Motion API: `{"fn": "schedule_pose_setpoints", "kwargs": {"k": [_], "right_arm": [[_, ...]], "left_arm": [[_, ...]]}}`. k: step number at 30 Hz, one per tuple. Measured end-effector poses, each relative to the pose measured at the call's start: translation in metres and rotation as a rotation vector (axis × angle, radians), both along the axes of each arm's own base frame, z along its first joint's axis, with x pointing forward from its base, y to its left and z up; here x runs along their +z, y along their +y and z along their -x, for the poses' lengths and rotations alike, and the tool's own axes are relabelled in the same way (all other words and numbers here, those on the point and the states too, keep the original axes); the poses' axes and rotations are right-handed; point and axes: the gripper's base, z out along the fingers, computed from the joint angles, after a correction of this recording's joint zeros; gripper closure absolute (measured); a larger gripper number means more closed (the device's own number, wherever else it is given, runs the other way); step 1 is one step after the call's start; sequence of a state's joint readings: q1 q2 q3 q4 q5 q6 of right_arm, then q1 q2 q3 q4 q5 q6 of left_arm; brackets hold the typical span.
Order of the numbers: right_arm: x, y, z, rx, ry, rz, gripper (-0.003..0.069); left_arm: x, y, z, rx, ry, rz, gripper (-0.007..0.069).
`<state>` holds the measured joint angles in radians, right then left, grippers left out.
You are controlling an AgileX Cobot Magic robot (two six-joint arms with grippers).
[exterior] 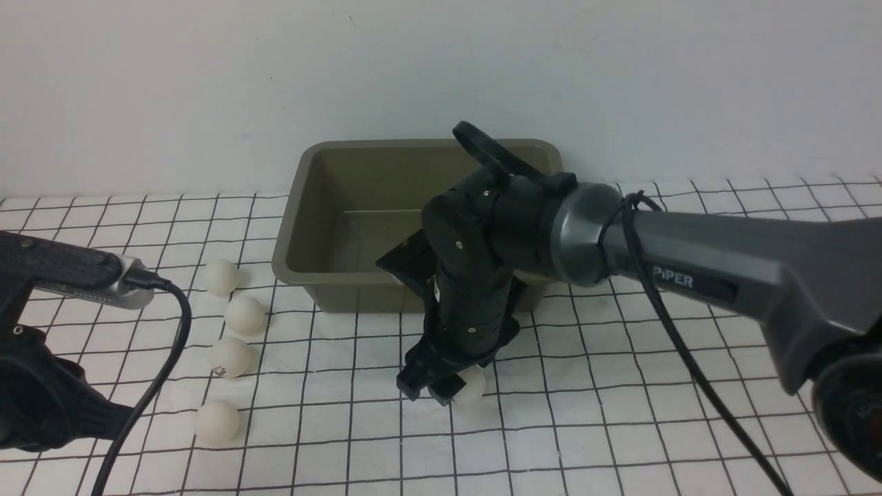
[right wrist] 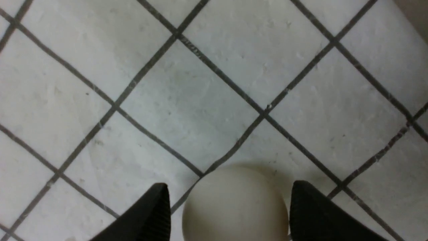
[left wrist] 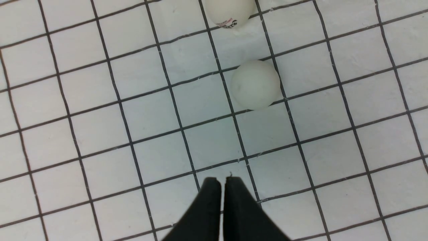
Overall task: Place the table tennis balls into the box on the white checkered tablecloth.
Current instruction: 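Reach for and grasp a ping pong ball on the table, then release the ping pong ball into the bin and lift the gripper away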
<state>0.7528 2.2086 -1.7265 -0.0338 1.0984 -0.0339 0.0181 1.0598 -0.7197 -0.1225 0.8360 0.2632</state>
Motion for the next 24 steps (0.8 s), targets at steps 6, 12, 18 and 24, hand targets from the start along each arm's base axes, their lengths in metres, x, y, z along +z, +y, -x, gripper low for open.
{"fn": "schedule_pose_setpoints", "kwargs": {"k": [6,12,18,24], "right_arm": [[-0.001,-0.001,0.001,0.020,0.011,0.022,0.0295],[0.032,0.010,0.013,0.090,0.081,-0.117,0.0295],[0.122,0.016,0.004,0.149,-0.157,-0.267,0.0295],[0.149,0.000,-0.026,0.067,-0.402,-0.252,0.0295]], "left_arm": [[0.000,0.000,0.000,0.000,0.000,0.000,0.0628],[0.000,0.000,0.000,0.000,-0.001,0.000,0.0628],[-0.001,-0.001,0.000,0.003,-0.004,0.009,0.0628],[-0.008,-0.002,-0.001,0.021,-0.034,0.034,0.0628]]}}
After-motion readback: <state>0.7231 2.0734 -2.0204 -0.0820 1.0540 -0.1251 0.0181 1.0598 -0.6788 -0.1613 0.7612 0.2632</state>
